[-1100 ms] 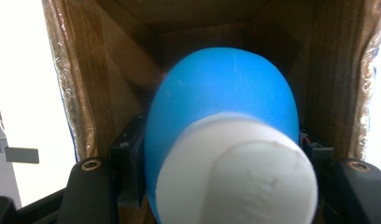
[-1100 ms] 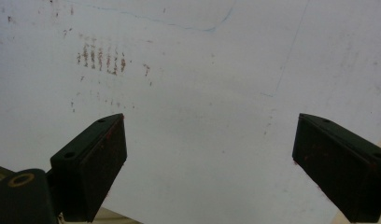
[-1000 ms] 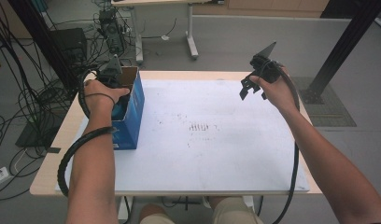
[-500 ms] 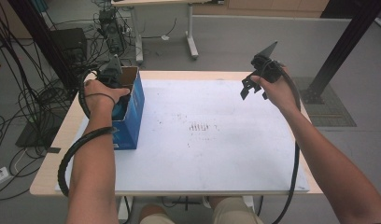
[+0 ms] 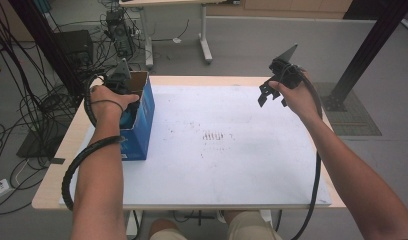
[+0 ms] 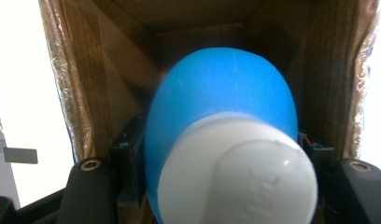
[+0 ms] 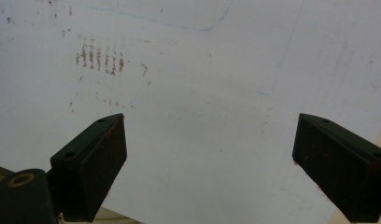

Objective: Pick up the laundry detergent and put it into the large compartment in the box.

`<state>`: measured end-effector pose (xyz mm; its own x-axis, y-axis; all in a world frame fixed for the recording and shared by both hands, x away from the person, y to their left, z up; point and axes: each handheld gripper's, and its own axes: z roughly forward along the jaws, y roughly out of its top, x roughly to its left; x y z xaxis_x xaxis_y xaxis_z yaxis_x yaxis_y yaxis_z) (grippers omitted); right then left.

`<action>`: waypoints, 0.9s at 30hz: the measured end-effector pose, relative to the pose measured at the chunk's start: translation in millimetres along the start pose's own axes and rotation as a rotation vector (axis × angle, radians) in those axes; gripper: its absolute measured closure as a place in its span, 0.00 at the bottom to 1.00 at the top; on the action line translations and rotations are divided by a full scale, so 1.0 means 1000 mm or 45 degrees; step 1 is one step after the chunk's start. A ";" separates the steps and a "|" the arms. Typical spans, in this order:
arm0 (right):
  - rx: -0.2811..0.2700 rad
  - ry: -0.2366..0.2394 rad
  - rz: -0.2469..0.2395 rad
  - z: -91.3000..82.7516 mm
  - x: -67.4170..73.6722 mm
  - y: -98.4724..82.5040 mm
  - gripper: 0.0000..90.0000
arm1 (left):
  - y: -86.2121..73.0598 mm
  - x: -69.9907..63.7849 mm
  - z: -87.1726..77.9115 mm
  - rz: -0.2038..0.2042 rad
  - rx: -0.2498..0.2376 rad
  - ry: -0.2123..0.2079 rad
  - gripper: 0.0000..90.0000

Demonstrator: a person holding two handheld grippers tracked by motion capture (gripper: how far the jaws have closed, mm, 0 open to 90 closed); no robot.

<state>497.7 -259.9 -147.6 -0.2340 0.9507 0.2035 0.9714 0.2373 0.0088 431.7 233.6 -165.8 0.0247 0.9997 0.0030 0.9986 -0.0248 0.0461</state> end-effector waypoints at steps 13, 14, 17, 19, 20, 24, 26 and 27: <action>0.001 -0.001 0.004 -0.001 0.000 0.000 0.11 | -0.001 0.000 -0.002 -0.001 -0.009 0.002 0.39; 0.001 -0.001 0.003 -0.001 -0.001 0.000 0.11 | -0.001 -0.001 -0.002 -0.001 -0.012 0.003 0.39; -0.005 0.002 0.001 -0.001 -0.001 -0.001 0.11 | -0.002 -0.002 -0.006 0.000 -0.025 0.008 0.38; -0.004 0.004 0.002 -0.001 -0.001 -0.001 0.11 | -0.002 -0.002 -0.008 0.001 -0.027 0.010 0.38; -0.004 0.004 0.003 -0.001 -0.001 -0.001 0.11 | -0.003 -0.003 -0.009 -0.001 -0.032 0.015 0.38; -0.004 0.007 0.000 -0.001 0.000 -0.001 0.11 | -0.004 -0.003 -0.012 -0.001 -0.033 0.014 0.37; -0.006 0.008 -0.001 -0.001 0.000 -0.001 0.11 | -0.005 -0.004 -0.014 -0.003 -0.034 0.016 0.37; -0.006 0.009 -0.002 -0.001 0.000 -0.002 0.11 | -0.006 -0.004 -0.014 0.000 -0.038 0.018 0.36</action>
<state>496.3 -260.5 -146.5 -0.2351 0.9489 0.2105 0.9713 0.2376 0.0139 425.5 229.9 -151.7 0.0235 0.9996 0.0168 0.9968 -0.0247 0.0758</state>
